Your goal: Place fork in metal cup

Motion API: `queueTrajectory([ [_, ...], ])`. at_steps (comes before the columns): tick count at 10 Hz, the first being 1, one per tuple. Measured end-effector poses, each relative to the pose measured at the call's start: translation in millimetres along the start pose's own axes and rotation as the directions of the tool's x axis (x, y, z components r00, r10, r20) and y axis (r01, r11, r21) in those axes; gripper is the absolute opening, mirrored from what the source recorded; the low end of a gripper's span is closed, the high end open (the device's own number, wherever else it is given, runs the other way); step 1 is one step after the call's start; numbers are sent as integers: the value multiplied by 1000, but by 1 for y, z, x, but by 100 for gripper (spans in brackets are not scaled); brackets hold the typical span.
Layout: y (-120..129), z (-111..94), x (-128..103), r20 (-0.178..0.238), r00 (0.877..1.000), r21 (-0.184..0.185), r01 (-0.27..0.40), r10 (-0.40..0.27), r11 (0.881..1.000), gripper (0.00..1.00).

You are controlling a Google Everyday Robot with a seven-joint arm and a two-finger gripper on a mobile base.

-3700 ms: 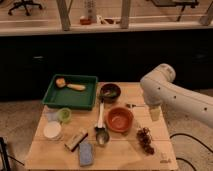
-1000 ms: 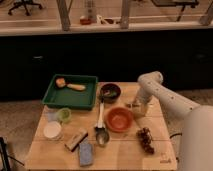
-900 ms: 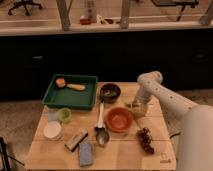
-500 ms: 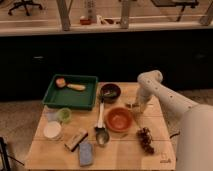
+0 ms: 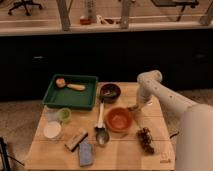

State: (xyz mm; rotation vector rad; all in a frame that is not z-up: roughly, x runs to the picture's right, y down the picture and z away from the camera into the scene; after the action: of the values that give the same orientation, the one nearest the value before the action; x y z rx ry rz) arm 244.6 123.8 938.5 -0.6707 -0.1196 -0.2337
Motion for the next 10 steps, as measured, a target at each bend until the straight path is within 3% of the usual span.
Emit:
queueTrajectory([
  [5, 2, -9, 9, -8, 1000, 13, -14, 14, 1000, 0],
  [8, -9, -51, 20, -8, 999, 86, -38, 39, 996, 0],
  [10, -14, -67, 24, -5, 999, 118, -46, 47, 992, 0],
])
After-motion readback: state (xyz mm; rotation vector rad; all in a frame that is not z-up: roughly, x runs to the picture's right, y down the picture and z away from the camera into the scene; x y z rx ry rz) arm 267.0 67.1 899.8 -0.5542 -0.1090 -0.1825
